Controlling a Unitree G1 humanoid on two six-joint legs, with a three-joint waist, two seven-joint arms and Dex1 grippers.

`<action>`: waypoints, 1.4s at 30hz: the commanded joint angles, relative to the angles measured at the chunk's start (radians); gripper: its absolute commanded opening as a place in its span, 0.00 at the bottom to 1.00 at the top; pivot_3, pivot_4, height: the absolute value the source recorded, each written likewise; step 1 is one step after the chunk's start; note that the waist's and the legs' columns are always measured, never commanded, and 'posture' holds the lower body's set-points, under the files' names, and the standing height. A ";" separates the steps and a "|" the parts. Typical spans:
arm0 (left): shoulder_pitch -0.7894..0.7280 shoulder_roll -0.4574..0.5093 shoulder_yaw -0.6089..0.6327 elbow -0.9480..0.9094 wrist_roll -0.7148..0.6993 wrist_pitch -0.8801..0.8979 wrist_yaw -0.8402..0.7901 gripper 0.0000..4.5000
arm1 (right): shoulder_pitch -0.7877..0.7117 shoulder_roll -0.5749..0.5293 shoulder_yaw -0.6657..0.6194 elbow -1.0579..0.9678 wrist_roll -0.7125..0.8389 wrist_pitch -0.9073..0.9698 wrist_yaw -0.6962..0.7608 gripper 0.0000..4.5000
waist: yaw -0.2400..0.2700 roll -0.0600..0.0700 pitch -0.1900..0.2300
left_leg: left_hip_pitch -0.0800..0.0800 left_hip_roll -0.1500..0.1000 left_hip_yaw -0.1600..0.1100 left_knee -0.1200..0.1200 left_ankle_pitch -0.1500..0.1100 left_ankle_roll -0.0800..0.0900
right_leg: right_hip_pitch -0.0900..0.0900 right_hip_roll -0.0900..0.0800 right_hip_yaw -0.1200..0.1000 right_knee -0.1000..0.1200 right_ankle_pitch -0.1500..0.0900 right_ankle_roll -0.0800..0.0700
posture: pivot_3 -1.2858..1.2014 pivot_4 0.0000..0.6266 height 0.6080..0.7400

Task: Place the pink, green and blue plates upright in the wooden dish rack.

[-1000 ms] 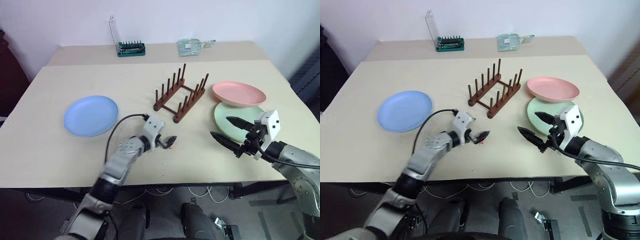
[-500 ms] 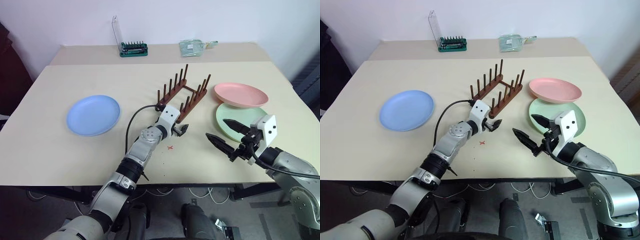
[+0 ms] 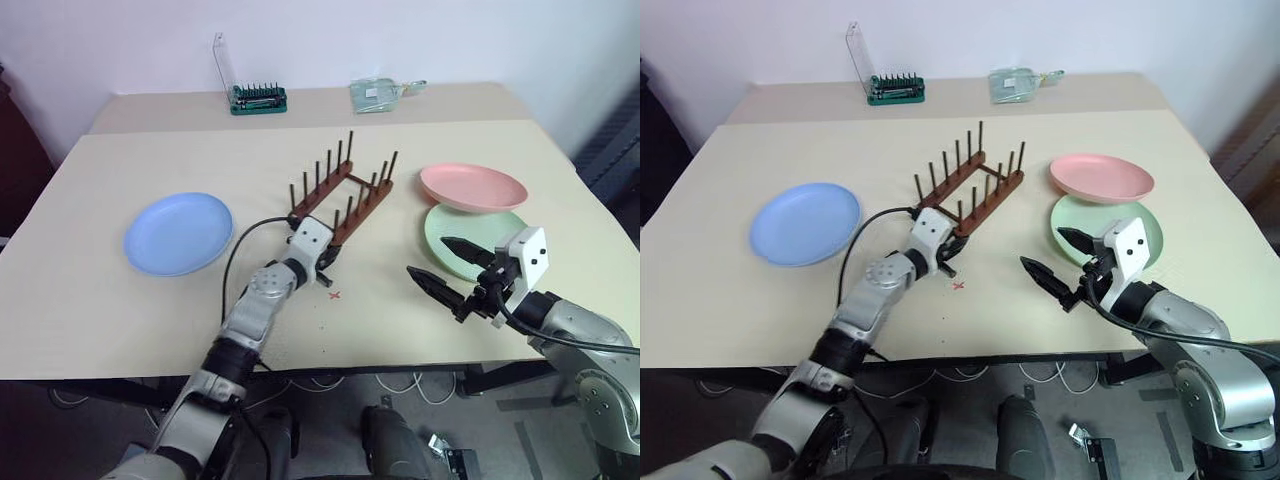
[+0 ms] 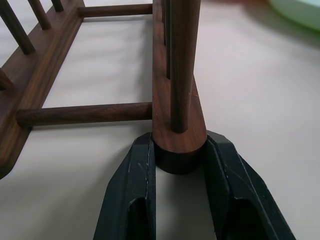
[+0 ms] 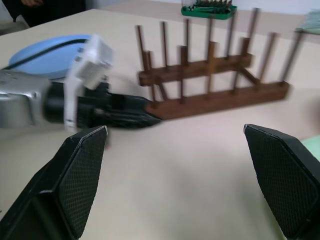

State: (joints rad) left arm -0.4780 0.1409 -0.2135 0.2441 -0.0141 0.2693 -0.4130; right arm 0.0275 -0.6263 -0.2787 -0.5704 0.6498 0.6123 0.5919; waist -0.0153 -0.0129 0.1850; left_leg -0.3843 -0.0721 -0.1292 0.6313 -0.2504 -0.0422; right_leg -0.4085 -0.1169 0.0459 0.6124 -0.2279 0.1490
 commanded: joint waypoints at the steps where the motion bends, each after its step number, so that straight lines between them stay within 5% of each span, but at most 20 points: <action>1: 0.069 0.109 0.032 -0.090 -0.068 -0.043 -0.170 0.16 | -0.009 -0.017 -0.019 -0.007 0.008 -0.006 0.009 1.00 | -0.002 0.000 0.000 | 0.001 0.000 0.000 -0.001 0.000 0.000 | 0.000 0.000 0.000 0.000 0.000 0.000 | 0.52 0.24 1.00; 8: 0.056 0.292 -0.008 -0.120 -0.173 -0.113 -0.564 0.16 | -0.020 -0.031 -0.004 0.020 0.011 -0.006 0.038 1.00 | 0.015 0.000 0.000 | -0.002 -0.001 0.000 0.001 0.000 0.000 | 0.000 -0.001 0.000 -0.001 0.000 0.000 | 0.52 0.24 1.00; 21: -0.134 0.264 -0.074 0.234 -0.086 -0.331 -0.744 0.16 | 0.031 -0.027 -0.026 0.021 -0.006 -0.037 0.046 1.00 | 0.026 0.000 0.000 | -0.003 -0.001 0.000 0.001 0.000 0.000 | -0.001 -0.001 0.000 -0.001 0.000 0.000 | 0.52 0.24 1.00; 29: -0.152 0.272 -0.016 0.279 -0.096 -0.291 -0.708 1.00 | 0.065 -0.035 -0.042 0.002 -0.017 -0.037 0.038 1.00 | 0.022 0.000 0.000 | -0.002 -0.001 -0.001 0.001 0.000 0.000 | -0.001 -0.001 0.000 -0.001 0.000 0.000 | 0.52 0.24 1.00; 35: 0.018 0.380 0.054 -0.054 -0.192 0.015 -0.686 1.00 | 0.097 -0.053 -0.039 0.023 -0.033 -0.041 0.071 1.00 | -0.001 0.000 0.000 | -0.001 0.000 -0.002 0.000 0.000 0.000 | -0.001 0.000 0.000 0.001 0.000 0.000 | 0.52 0.24 1.00; 38: 0.102 0.431 0.071 -0.196 -0.219 0.117 -0.671 0.95 | 0.105 -0.068 -0.015 0.046 -0.060 -0.044 0.094 0.81 | 0.000 0.000 0.000 | -0.001 0.000 -0.001 0.000 0.000 0.000 | -0.001 0.000 0.000 0.002 0.000 0.000 | 0.52 0.24 1.00; 42: 0.170 0.441 0.077 -0.345 -0.280 0.190 -0.663 0.58 | 0.098 -0.100 0.044 0.095 -0.120 -0.037 0.113 0.37 | 0.004 0.000 0.000 | -0.001 0.000 -0.001 0.000 0.000 0.000 | 0.000 -0.001 0.000 0.001 0.000 0.000 | 0.52 0.24 1.00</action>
State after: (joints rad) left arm -0.3081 0.5817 -0.1423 -0.0313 -0.2588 0.4335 -1.0786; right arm 0.1348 -0.7121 -0.2461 -0.4737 0.5502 0.5858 0.6944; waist -0.0113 -0.0129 0.1849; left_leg -0.3855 -0.0720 -0.1305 0.6316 -0.2505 -0.0420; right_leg -0.4089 -0.1174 0.0457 0.6131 -0.2282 0.1486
